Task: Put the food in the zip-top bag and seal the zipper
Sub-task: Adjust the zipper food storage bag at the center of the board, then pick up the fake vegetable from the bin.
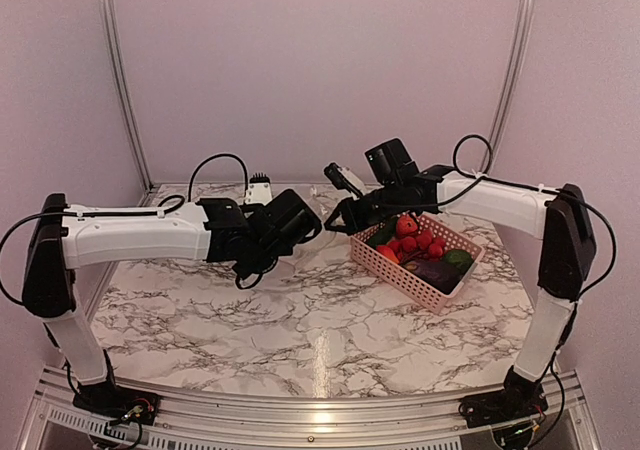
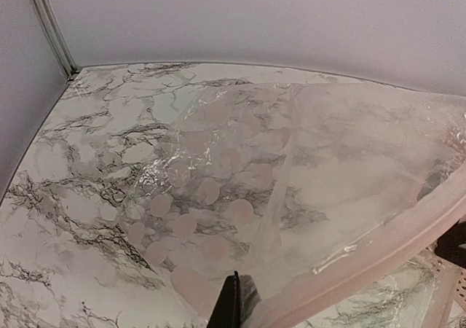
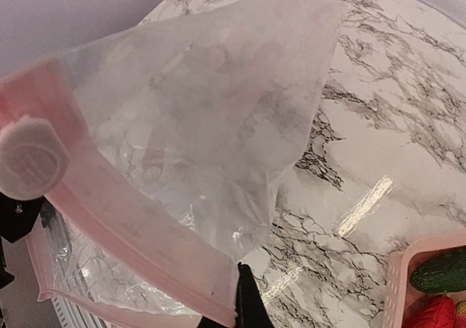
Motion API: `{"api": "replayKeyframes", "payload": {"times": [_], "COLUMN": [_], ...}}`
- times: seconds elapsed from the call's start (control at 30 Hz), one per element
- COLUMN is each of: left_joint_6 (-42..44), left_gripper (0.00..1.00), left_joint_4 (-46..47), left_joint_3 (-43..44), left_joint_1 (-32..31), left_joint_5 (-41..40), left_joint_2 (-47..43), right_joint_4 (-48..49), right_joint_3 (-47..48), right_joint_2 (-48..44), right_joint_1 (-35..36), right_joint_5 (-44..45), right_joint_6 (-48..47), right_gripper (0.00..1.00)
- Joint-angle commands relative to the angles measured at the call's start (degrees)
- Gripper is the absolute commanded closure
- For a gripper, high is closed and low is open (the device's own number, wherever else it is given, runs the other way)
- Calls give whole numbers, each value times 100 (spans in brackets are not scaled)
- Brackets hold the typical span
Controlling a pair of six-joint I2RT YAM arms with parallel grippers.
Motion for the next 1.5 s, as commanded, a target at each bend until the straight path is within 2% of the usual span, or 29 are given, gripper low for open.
{"api": "replayKeyframes", "payload": {"times": [0.0, 0.07, 0.2, 0.33, 0.47, 0.6, 0.73, 0.93, 1.0, 1.37, 1.47], "left_joint_6": [222, 289, 253, 308, 552, 884, 1125, 1446, 1478, 1516, 1509], "left_gripper": [100, 100, 100, 100, 100, 100, 100, 100, 100, 100, 100], "left_joint_4": [-161, -173, -414, -454, -314, 78, 352, 525, 465, 581, 589], "left_joint_3": [-90, -169, -406, -773, -1038, -1275, -1432, -1424, -1332, -1269, -1276], "left_joint_1": [23, 22, 25, 23, 23, 22, 18, 14, 21, 20, 15], "left_joint_5": [-129, -81, -148, -124, 92, 400, 686, 1056, 1114, 1290, 1340], "left_joint_2": [-292, -340, -488, -754, -973, -1188, -1275, -1202, -1115, -858, -844], "right_joint_4": [-126, -232, -1027, -1446, -1612, -1820, -1936, -2106, -2318, -2528, -2556], "right_joint_3": [63, 102, 389, 249, -39, -203, -566, -1068, -1172, -1784, -1805], "right_joint_2": [-197, -369, -709, -1117, -1309, -1193, -1186, -1190, -1159, -1366, -1232], "right_joint_1": [-5, 2, -90, -495, -1200, -1800, -2394, -2725, -2724, -2728, -2728], "right_joint_5": [-663, -931, -1031, -990, -629, 146, 404, 805, 924, 1029, 1050], "right_joint_6": [-530, -777, -1901, -2477, -2945, -3479, -4067, -4739, -4953, -5540, -5548], "right_gripper": [98, 91, 66, 53, 50, 54, 59, 62, 59, 31, 19]}}
